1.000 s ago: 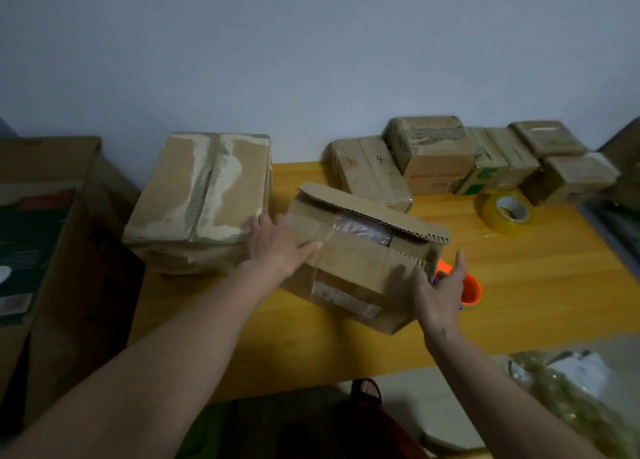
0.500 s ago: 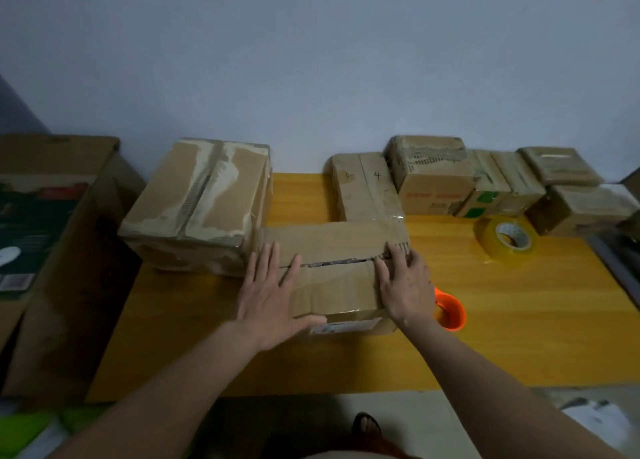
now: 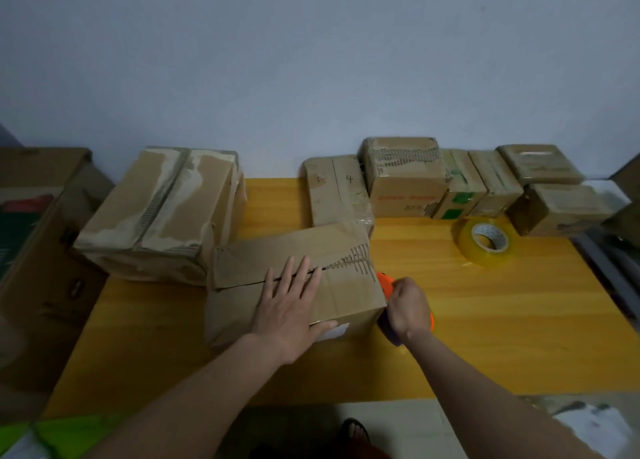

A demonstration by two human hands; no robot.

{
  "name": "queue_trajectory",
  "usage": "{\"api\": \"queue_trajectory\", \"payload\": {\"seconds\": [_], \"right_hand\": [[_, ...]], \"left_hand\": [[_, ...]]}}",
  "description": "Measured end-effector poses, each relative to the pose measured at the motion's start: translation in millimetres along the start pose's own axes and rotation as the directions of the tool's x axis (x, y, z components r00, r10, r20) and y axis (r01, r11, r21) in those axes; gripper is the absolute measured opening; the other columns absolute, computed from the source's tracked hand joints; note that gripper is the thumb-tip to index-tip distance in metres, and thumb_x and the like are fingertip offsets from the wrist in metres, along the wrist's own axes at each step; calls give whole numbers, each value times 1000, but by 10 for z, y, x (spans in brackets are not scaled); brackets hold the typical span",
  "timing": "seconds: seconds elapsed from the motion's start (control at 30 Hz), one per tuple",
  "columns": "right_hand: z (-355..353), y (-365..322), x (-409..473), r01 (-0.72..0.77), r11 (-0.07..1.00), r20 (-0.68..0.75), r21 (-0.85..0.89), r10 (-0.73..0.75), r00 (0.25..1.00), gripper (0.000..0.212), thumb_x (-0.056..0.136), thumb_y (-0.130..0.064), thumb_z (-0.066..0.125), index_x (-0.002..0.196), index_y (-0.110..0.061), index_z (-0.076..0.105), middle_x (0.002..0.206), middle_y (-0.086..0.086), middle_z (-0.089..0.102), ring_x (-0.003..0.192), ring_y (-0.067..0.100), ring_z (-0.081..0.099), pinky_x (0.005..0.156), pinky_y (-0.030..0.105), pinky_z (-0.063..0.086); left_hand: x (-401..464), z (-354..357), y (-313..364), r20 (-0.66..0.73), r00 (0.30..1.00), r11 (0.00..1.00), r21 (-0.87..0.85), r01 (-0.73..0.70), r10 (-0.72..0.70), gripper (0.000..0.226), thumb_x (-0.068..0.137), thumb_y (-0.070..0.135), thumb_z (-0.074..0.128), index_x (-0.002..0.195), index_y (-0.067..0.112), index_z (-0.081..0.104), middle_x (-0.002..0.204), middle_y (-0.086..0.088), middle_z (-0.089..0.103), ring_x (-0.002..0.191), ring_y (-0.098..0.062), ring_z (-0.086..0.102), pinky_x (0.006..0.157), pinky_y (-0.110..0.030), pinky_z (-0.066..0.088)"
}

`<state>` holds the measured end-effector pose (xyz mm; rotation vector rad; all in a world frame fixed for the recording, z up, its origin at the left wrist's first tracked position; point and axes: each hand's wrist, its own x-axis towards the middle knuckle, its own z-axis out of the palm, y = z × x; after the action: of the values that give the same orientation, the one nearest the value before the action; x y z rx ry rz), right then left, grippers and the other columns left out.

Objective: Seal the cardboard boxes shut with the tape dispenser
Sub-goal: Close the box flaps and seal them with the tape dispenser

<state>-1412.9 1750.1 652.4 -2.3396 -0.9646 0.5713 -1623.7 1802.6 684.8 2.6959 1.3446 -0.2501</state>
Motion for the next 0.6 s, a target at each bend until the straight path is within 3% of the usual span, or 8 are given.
{"api": "queue_trajectory", "payload": {"seconds": [0.07,0.13,0.23,0.3,0.37,0.47,0.6], "right_hand": [[49,115,21,-52,998,81,-27,54,995,17,93,-7,44,79,-7,53,99,23,63,84,34,55,71,41,42],[143,235,13,-61,990,161,-129,82,984,17,95,-16,48,102,-2,54,118,23,51,103,36,52,84,43,41],[266,310,4,-92,981,145,-168,117,982,49,89,-23,64,122,4,39,129,21,36,112,38,49,87,42,42],[290,327,25,-184,962,99,-200,206,973,67,82,-33,72,125,3,35,129,21,39,115,37,50,87,43,44],[318,417,52,-173,935,165,-310,232,959,73,82,-42,71,130,0,35,128,18,48,117,33,53,89,41,45],[344,571,81,-91,927,249,-364,191,949,52,92,-32,57,134,-6,40,128,16,56,115,33,56,92,39,45],[216,625,124,-157,984,168,-87,169,971,24,91,-19,60,109,-4,56,106,22,64,99,40,59,82,41,46]], "left_hand": [[0,23,40,-13,1000,1000,-11,17,-17,92,85,78,23,150,27,-17,158,0,-25,143,-22,-28,118,-52,-9],[-3,23,55,-5,1000,999,-31,12,-12,91,85,77,24,150,27,-16,158,2,-24,143,-21,-27,118,-51,-10],[9,16,42,7,1000,999,-53,9,-9,92,86,75,29,150,27,-16,159,4,-22,143,-18,-26,117,-49,-12],[6,29,22,16,1000,999,-50,13,-12,92,86,75,29,150,25,-16,158,4,-23,143,-17,-27,116,-47,-13],[0,43,13,29,999,999,-39,18,-17,93,86,75,26,150,23,-17,158,4,-25,142,-17,-28,116,-47,-14],[13,62,5,52,998,999,-26,28,-27,95,85,77,22,150,20,-19,156,4,-27,141,-16,-30,116,-47,-14],[25,71,-33,64,998,999,-42,15,-12,97,84,78,20,151,19,-17,157,3,-25,141,-16,-29,117,-46,-12]]}}
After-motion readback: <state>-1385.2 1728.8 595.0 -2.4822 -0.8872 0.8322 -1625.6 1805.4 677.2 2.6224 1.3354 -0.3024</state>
